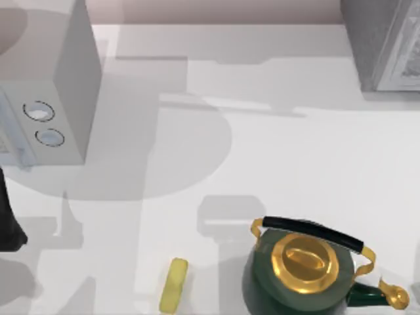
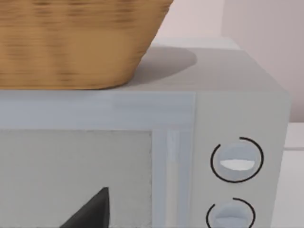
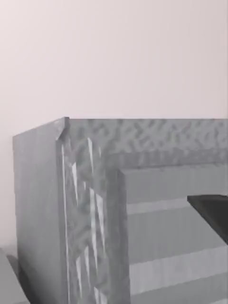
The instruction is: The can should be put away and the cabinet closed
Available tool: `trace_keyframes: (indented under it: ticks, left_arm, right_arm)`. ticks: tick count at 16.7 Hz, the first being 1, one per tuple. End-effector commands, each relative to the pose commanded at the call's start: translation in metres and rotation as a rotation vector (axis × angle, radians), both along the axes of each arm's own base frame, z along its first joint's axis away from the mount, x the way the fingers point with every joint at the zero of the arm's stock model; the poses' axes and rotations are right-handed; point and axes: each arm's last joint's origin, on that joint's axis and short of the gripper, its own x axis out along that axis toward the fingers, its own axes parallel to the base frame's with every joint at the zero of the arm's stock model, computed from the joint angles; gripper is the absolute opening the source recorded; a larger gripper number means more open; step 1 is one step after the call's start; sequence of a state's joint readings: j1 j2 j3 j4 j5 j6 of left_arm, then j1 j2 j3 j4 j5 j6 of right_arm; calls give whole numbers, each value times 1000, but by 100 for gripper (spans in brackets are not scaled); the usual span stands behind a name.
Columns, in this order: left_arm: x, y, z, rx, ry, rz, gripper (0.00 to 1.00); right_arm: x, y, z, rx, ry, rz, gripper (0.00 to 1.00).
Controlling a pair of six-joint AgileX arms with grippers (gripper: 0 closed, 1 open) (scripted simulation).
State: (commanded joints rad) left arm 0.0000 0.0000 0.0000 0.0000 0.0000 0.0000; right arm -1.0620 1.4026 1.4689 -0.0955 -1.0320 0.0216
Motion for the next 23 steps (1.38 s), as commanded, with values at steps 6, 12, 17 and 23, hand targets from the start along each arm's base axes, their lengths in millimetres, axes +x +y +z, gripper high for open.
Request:
trace_keyframes:
  ticks: [6, 12, 17, 23]
  left_arm:
    - [0, 0, 0, 0, 0, 0, 100]
    - [0, 0, 0, 0, 0, 0, 100]
    - [0, 0, 0, 0, 0, 0, 100]
    - [0, 0, 0, 0, 0, 0, 100]
  right_arm:
    - [-20, 49, 73, -36, -20, 22, 100]
    - [-22, 51, 76, -39, -21, 19, 100]
    - [10, 63, 67, 3, 7, 1, 100]
    - [76, 141, 58, 11, 55, -17, 100]
